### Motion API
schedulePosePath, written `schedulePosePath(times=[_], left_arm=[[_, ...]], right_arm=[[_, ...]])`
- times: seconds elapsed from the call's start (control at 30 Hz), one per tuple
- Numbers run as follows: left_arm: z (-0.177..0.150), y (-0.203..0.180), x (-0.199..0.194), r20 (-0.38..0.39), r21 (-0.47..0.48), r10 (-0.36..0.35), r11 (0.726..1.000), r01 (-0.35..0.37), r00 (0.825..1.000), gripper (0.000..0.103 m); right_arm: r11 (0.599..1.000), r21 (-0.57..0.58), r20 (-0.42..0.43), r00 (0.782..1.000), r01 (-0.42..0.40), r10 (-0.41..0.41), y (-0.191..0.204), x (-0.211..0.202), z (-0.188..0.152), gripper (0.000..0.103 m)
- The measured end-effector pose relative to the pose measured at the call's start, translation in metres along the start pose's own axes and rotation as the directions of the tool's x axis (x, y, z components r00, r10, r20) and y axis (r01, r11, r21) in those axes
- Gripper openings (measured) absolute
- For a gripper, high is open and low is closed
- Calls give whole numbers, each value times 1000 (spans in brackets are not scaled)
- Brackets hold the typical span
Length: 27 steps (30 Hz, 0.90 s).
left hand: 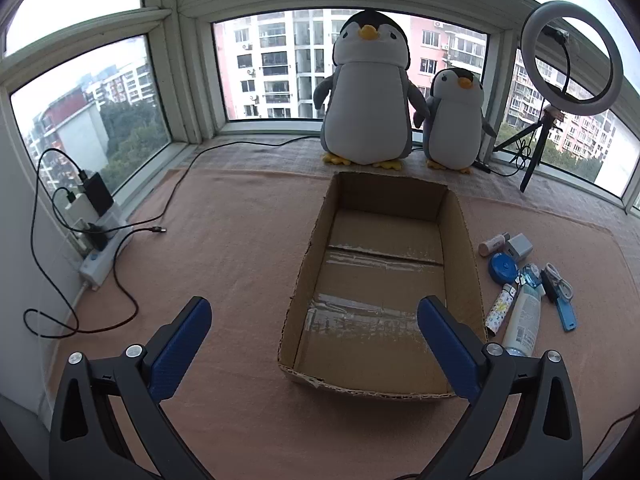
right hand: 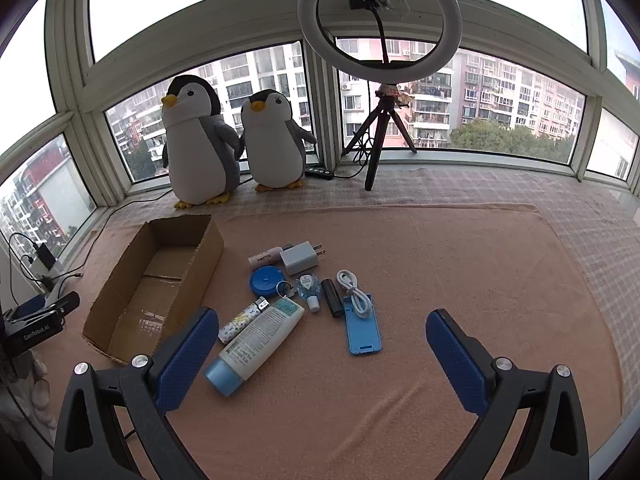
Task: Organize rigid objects
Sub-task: 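Move the right tool toward the white-and-blue lotion tube, then grasp the white-and-blue lotion tube with the right gripper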
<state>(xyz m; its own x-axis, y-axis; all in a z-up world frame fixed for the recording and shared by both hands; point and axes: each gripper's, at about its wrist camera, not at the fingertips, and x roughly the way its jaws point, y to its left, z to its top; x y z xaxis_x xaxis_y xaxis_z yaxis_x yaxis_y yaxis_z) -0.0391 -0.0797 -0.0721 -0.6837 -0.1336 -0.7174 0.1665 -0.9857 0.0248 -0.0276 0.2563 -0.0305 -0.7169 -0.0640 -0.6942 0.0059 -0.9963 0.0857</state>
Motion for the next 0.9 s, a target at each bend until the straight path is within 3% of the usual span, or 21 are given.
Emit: schedulePosePath(times=[0.3, 0.43, 0.7, 0.8, 0.9], left_arm=[[-14, 17, 57, -100, -10, 66, 998, -68, 993, 97], [-17, 18, 71, -133, -4, 72, 997, -74, 989, 88], [-19, 15, 87, -159, 16, 53, 999, -51, 986, 75], [-20, 15, 93, -170, 25, 40, 999, -36, 985, 64], [-22, 15, 97, -179, 28, 26, 999, -21, 984, 59]], right_arm=[[998, 7, -49, 997, 59, -59, -24, 24, -15, 102], [999, 27, -85, 995, 46, -44, -28, 33, -20, 102], [1000, -3, -133, 991, -8, 8, 3, 48, -22, 102], [999, -18, -160, 987, -37, 33, 20, 58, -23, 102], [998, -20, -205, 977, -57, 52, 35, 74, -25, 102]])
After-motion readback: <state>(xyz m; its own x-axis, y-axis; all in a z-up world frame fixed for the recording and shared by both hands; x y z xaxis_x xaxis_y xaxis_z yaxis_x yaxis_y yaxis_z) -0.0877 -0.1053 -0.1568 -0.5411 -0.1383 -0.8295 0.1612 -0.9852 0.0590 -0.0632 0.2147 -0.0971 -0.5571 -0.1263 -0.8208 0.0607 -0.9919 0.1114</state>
